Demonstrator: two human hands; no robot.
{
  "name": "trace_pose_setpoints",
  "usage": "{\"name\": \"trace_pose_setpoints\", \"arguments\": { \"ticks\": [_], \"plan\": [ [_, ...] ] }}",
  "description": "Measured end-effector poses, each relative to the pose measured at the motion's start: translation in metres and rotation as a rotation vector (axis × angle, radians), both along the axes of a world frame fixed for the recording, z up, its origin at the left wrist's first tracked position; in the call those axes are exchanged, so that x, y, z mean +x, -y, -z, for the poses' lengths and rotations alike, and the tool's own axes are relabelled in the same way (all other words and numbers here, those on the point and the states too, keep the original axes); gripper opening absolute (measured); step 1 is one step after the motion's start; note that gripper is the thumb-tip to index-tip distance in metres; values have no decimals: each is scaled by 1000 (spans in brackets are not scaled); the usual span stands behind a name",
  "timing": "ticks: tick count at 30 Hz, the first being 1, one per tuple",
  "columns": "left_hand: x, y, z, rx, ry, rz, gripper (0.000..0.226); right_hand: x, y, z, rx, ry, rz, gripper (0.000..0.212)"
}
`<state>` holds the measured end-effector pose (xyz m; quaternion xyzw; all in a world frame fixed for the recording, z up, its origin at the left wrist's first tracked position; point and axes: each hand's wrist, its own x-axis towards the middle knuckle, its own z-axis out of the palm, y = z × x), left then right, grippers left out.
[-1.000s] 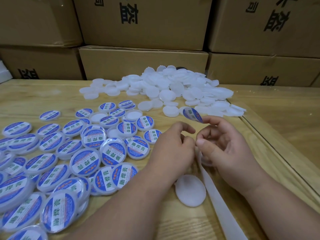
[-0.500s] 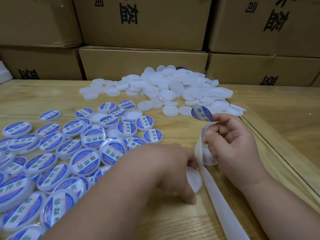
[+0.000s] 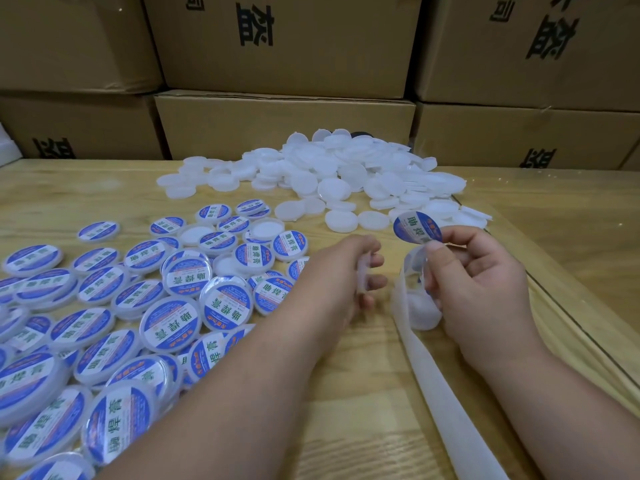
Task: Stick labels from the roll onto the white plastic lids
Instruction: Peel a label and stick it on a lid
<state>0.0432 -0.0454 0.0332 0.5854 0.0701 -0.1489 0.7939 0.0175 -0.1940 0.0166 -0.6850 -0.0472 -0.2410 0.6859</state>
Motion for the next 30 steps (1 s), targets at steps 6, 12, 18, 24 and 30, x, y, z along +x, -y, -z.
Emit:
{"name": "trace_pose_setpoints", "arguments": {
  "ticks": [6,12,18,24,30],
  "plan": [
    [-4,6,9,-282,48,-115,31,0,-4,1,-16,-48,-5,12],
    [-3,4,13,-292,140,-173,20,3,-7,2,107,-219,-167,21],
    [0,1,13,-390,64,-138,33,6,-6,1,164,-277,-177,18],
    [-3,4,15,-362,111,-92,30,4,-7,0,132,-190,-83,20],
    [-4,-1,19,-412,154,-15,35,0,0,-11,210,-273,-231,27]
  ]
}}
